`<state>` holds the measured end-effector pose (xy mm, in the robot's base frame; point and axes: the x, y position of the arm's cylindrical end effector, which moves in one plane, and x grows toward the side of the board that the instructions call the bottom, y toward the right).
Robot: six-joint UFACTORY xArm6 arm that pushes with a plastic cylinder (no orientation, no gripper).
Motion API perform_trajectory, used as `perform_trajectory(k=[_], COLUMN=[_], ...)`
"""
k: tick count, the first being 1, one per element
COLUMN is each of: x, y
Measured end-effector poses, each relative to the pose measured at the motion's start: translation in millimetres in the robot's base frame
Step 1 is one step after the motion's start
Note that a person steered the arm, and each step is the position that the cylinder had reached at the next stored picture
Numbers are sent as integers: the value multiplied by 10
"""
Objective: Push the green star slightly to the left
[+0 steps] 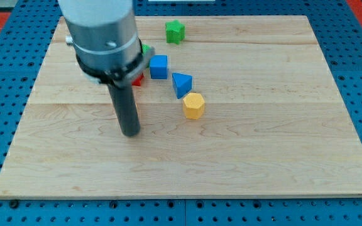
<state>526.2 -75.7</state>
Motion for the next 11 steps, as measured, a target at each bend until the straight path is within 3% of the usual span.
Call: perform_trajectory(k=[1,2,3,4,5,6,7,8,9,10,11], x=[331,-129,-1124,-2049,-2149,-2584,-2671,-2715,-2823,-2819,-2844], y=[956,2057,2329,1958,1591,1398,779,995,766,6,484])
